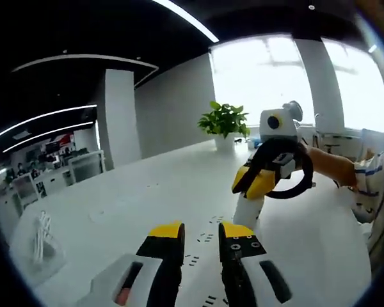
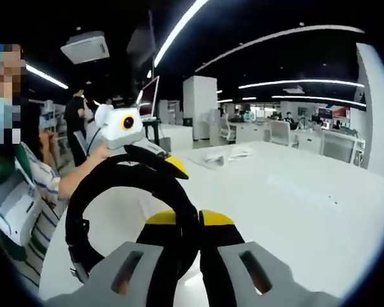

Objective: Straighten the power strip on the desk, plug the charger into it

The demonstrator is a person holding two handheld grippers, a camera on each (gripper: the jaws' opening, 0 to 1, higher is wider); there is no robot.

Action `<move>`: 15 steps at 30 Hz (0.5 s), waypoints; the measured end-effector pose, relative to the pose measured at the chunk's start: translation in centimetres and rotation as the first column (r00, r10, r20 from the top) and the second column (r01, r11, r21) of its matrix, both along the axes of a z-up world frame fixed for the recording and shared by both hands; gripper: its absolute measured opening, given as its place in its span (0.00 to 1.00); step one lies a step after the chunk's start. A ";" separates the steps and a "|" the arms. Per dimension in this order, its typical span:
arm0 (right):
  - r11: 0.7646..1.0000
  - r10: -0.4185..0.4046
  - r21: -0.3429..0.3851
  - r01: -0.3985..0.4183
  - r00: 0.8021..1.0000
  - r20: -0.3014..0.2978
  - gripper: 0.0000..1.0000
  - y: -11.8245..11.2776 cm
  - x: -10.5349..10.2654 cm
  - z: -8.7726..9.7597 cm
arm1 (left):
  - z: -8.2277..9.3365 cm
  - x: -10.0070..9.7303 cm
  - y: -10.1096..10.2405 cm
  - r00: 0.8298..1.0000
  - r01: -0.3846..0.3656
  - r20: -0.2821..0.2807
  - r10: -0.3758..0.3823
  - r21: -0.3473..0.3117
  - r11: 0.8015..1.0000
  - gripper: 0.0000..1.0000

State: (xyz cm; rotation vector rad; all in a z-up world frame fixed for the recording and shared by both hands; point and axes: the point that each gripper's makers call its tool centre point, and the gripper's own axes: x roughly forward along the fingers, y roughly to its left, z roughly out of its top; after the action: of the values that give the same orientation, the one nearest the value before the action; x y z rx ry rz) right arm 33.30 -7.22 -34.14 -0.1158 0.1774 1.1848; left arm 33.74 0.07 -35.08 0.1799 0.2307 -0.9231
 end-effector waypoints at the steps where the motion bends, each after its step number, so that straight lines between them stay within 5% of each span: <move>1: 1.000 -0.002 -0.005 0.002 1.000 0.002 0.08 0.1 0.0 0.0 | 0.0 0.0 0.0 1.000 0.000 0.001 0.000 0.001 1.000 0.21; 10: 0.980 -0.020 -0.193 0.047 0.990 0.137 0.08 1.5 -0.5 -0.3 | 0.1 -0.2 -0.4 1.000 0.008 -0.003 -0.008 -0.012 1.000 0.21; 15: 0.995 0.007 -0.096 -0.004 0.999 0.033 0.08 0.4 -0.2 -0.2 | -0.3 -0.3 -0.5 1.000 0.016 -0.004 -0.016 0.008 1.000 0.21</move>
State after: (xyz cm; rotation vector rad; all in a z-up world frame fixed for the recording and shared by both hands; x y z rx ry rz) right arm 33.12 -6.84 -34.38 -0.2204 0.2055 1.1791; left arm 33.43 -0.41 -35.36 0.1879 0.2367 -0.9387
